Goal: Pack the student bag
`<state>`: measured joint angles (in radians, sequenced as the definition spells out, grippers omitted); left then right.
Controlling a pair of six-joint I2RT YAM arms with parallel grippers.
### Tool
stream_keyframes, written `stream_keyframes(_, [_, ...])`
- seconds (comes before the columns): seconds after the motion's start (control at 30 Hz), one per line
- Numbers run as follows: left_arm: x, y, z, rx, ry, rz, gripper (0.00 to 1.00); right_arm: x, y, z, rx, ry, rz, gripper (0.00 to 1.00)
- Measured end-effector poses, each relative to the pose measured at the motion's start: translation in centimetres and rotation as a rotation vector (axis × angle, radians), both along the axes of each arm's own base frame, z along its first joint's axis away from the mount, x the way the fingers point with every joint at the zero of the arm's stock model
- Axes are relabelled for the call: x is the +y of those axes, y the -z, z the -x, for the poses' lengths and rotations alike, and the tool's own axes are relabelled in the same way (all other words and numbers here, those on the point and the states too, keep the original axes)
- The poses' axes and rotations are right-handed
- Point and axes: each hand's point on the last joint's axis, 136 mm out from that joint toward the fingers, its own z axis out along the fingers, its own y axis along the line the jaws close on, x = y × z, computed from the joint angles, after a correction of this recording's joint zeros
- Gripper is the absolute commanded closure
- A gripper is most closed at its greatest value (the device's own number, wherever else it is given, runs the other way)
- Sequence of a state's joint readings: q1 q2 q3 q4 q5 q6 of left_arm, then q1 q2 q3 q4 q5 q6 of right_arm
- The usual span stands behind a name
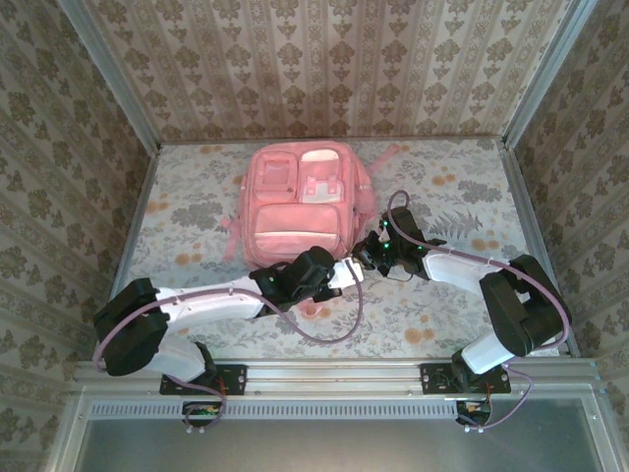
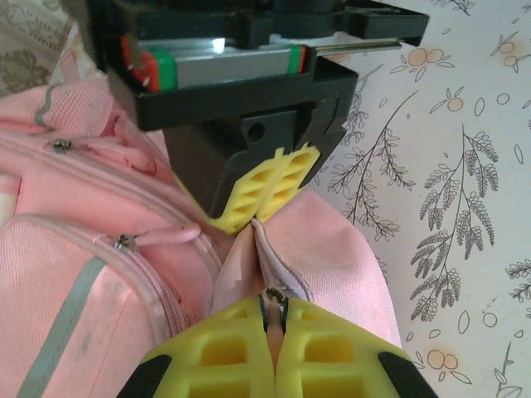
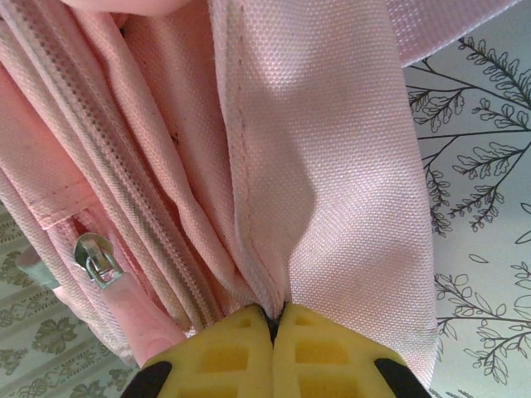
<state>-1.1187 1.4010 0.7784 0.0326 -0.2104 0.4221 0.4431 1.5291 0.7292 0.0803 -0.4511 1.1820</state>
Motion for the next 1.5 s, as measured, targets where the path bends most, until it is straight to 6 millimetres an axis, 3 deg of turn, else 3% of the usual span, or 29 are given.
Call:
stream_keyframes(0.37, [2.2,-0.1,1.0,0.139,-0.171,0.115,1.0,-0.3,-0.4,0.1,-0.01,0.01,-0.004,1.0])
stream_keyframes(0.8, [5.1,-1.9,2.1,0.166,-0.26,0.207,1.0,-0.1,-1.8,0.5,-0.031,-0.01,-0.039,1.0])
stream_keyframes(1.0, [6.0,-1.8,2.6,0.182,-0.269,0.204,1.0,0.1,-1.9,0.8,-0.038,-0.039,-0.04,1.0])
stream_keyframes(1.2, [5.6,-1.9,3.3,0.164,-0.215,0.129,1.0,0.0,-2.4,0.9,-0.058,-0.101,0.012,1.0])
stream_keyframes(1.33, [3.8,-2.3,3.4,0.137,-0.146,0.0,1.0,-0.5,-2.2,0.7,-0.052,-0.094,0.031,0.99])
stream_keyframes(1.5, [1.6,-1.3,3.5,0.147,-0.059,-0.177,1.0,-1.4,-1.5,0.3,-0.035,-0.076,0.093,0.99])
